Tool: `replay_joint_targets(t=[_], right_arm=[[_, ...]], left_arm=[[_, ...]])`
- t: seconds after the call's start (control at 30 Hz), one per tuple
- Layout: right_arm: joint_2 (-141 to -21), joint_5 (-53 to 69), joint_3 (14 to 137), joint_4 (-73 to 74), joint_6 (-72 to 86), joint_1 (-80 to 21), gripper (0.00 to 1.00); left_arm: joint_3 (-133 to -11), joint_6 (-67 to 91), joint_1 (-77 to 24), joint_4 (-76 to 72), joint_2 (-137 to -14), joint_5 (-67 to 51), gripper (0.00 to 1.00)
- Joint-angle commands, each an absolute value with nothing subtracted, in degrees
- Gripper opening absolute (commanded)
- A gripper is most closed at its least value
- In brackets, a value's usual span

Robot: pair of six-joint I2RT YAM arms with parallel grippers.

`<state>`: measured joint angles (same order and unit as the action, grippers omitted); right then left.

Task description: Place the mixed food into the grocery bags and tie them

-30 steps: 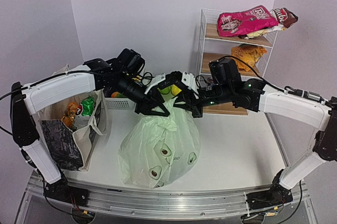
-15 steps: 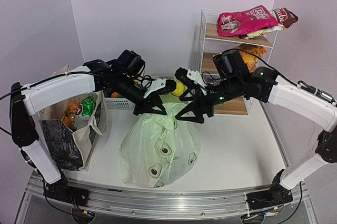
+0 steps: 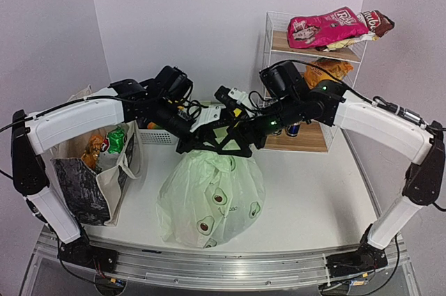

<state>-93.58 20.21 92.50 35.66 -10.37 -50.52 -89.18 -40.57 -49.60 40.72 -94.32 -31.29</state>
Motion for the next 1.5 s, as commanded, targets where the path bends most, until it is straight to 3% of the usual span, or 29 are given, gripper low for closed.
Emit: replay_joint_targets(t=[0.0, 0.1, 0.43, 0.63, 0.67, 0.73, 0.77, 0.8, 0.83, 1.0, 1.1, 1.33, 1.4, 1.43, 1.47], right_arm=[[-94.0, 21.5, 91.5, 34.2, -9.7, -50.7, 0.88], [-94.6, 20.6, 88.9, 31.3, -9.5, -50.7, 0.79], [-95.2, 18.1, 83.8, 24.8, -10.7, -50.5, 0.21], [-95.8, 17.3, 82.8, 24.7, -10.5, -50.5, 0.00], [-95.6, 17.2, 82.3, 24.6, -10.3, -50.5, 0.00], [-94.7, 16.8, 81.5, 24.2, -10.0, -50.5, 0.00], [-94.0, 16.5, 81.2, 24.0, -9.9, -50.5, 0.00], [-93.3, 16.3, 81.1, 23.8, -9.7, -50.5, 0.00], [-92.7, 16.0, 81.0, 23.7, -9.5, -50.5, 0.00], [-90.3, 14.6, 79.3, 19.3, -8.4, -50.5, 0.00], [-89.4, 14.0, 78.6, 18.1, -8.5, -50.6, 0.00], [-87.2, 12.8, 76.4, 15.3, -8.7, -52.0, 0.00], [-86.7, 12.2, 75.3, 14.5, -8.8, -52.6, 0.00], [-86.4, 11.7, 74.7, 14.3, -9.0, -52.9, 0.00], [-86.0, 11.0, 74.1, 14.2, -9.2, -53.0, 0.00]], left_arm=[[-88.4, -39.4, -49.7, 37.7, -90.1, -32.0, 0.00], [-87.8, -39.1, -49.7, 36.9, -89.7, -33.4, 0.00], [-87.4, -41.4, -49.7, 38.0, -89.4, -35.0, 0.00], [-87.8, -40.3, -49.6, 36.4, -89.2, -34.1, 0.01], [-88.3, -40.0, -49.6, 36.9, -89.3, -33.8, 0.07], [-89.1, -39.5, -49.0, 38.5, -89.1, -33.8, 0.46], [-89.1, -39.3, -47.9, 39.6, -88.8, -35.0, 0.61], [-88.7, -39.2, -46.5, 40.7, -88.4, -36.3, 0.68], [-88.1, -39.1, -45.1, 41.7, -88.0, -37.6, 0.74], [-82.0, -39.7, -44.5, 43.3, -85.8, -36.7, 0.80], [-79.3, -39.6, -45.3, 43.4, -86.4, -33.4, 0.78], [-77.6, -39.1, -45.3, 42.4, -88.7, -32.0, 0.63], [-78.1, -37.2, -45.4, 40.9, -89.0, -32.6, 0.45], [-78.6, -36.5, -45.3, 40.5, -89.0, -32.6, 0.31], [-79.3, -36.0, -45.2, 40.3, -88.9, -31.9, 0.10]])
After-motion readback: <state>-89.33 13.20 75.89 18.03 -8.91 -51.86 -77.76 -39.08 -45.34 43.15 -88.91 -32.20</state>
